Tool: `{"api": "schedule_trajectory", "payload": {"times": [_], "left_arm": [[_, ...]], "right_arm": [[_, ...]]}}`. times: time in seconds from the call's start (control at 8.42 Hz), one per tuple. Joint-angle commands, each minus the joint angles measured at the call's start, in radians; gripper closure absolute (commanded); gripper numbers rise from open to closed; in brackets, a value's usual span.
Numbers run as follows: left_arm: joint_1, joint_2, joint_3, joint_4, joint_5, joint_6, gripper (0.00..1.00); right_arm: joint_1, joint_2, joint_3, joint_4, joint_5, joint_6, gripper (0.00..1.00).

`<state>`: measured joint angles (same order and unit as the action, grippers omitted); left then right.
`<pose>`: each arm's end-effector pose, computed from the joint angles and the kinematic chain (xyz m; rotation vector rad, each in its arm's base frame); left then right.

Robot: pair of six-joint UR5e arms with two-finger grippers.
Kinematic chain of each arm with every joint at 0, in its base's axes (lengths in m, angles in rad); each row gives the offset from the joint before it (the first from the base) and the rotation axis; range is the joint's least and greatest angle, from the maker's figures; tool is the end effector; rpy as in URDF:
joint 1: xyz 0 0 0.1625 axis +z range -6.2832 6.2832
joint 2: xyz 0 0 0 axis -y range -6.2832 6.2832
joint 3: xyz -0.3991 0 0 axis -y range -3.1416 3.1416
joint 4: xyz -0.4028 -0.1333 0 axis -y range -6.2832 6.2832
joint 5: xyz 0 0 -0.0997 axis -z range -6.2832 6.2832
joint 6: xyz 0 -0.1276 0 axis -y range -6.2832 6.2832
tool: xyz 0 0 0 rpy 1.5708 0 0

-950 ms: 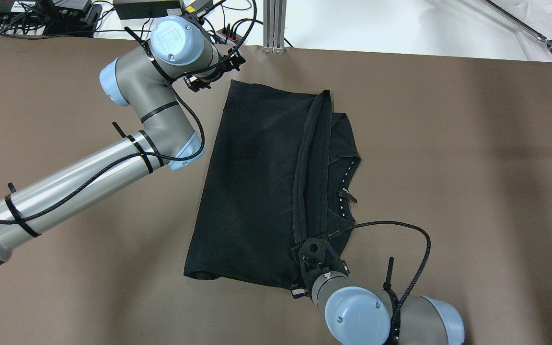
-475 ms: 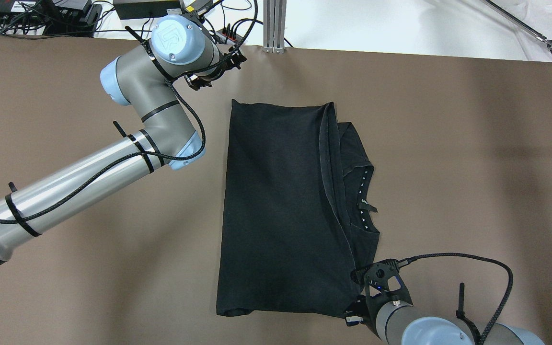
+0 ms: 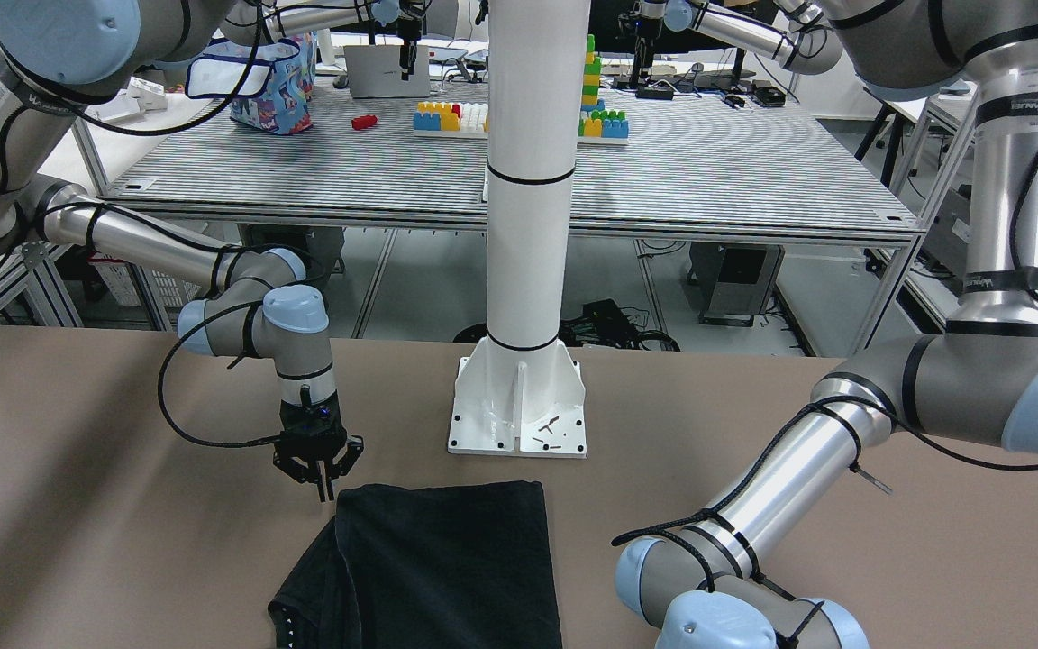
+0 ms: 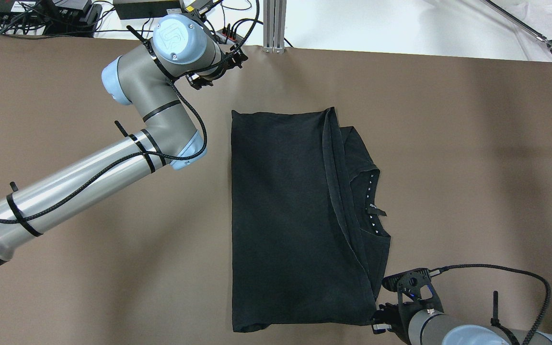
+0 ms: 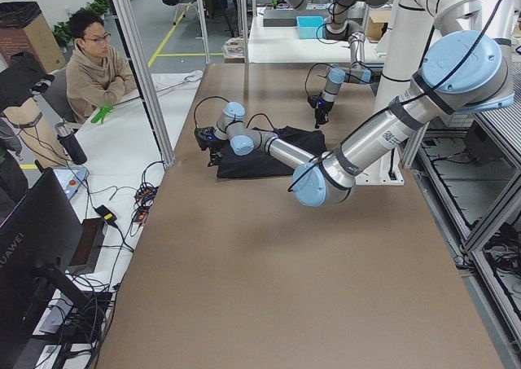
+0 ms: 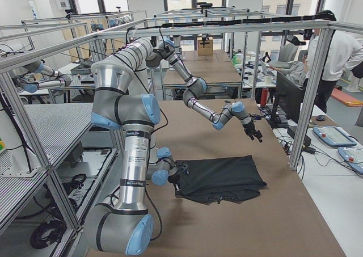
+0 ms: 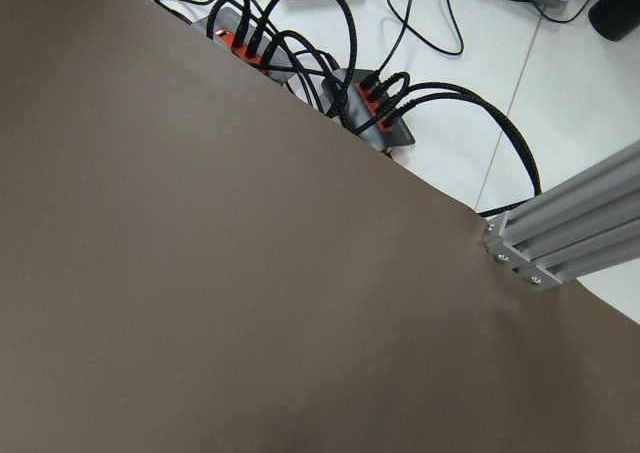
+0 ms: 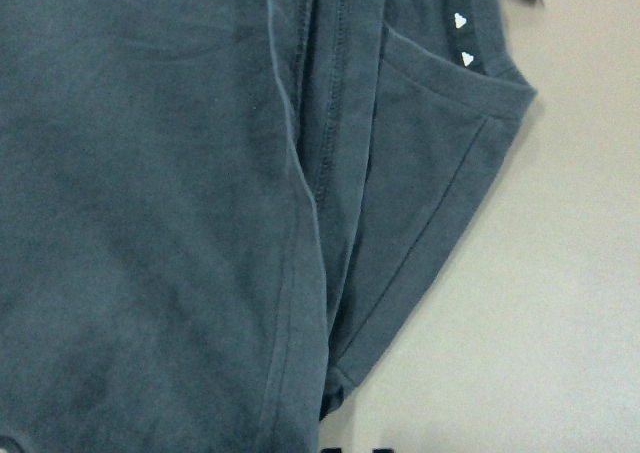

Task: Fold clothes

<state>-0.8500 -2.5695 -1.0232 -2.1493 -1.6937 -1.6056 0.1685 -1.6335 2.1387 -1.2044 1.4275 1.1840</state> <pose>0.4778 -0.7222 0.1827 0.3128 1.0139 -0.7397 -0.4560 -0.2313 0.3708 0.3677 -0.8006 -0.1416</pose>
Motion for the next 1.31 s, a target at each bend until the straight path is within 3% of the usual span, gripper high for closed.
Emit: {"api": "schedule_trajectory", "payload": {"times": [0.0, 0.36, 0.83, 1.19], "left_arm": [[0.0, -0.001, 0.0, 0.0, 0.0, 0.0, 0.08], [-0.003, -0.001, -0.002, 0.0, 0.0, 0.0, 0.08], [-0.001, -0.001, 0.0, 0.0, 0.0, 0.0, 0.07], [-0.001, -0.001, 0.0, 0.0, 0.0, 0.0, 0.07]], "right_arm": [[0.011, 0.01, 0.0, 0.052, 0.013, -0.007, 0.05], [0.222, 0.364, -0.132, -0.229, 0.068, -0.181, 0.05], [0.275, 0.424, -0.29, -0.228, 0.062, -0.299, 0.05], [0.275, 0.437, -0.345, -0.222, 0.06, -0.299, 0.05]]}}
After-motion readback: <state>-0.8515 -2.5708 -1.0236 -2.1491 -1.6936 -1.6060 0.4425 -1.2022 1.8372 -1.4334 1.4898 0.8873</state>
